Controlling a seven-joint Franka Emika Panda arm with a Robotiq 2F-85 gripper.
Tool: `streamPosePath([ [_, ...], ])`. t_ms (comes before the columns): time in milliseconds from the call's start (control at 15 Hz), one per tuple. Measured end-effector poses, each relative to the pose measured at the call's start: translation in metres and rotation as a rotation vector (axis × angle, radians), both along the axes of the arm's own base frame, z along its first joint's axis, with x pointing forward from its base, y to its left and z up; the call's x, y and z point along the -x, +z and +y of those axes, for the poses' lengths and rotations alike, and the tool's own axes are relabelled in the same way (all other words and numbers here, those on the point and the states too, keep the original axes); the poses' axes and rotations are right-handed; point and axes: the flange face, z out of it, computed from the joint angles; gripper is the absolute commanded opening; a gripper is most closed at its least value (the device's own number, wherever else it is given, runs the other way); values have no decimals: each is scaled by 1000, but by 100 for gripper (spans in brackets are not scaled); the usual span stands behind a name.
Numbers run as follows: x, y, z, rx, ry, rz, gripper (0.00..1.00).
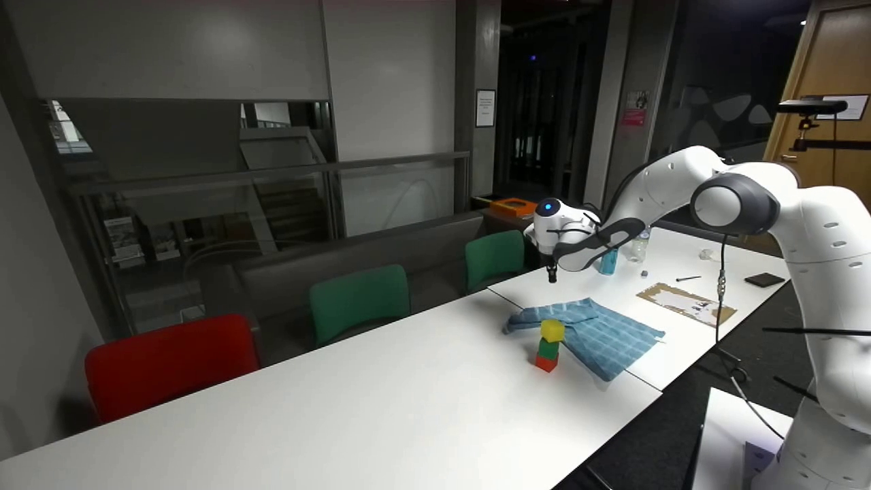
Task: Unfold the cloth
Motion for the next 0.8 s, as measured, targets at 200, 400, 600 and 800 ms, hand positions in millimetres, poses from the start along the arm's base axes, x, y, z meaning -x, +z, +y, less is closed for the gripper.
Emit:
streamPosePath([
  [200,8,-21,-26,28,16,6,100],
  [400,22,-52,-53,62,60,15,100],
  [600,39,-81,-80,100,97,11,100],
  [800,56,-106,-102,110,88,1,100],
])
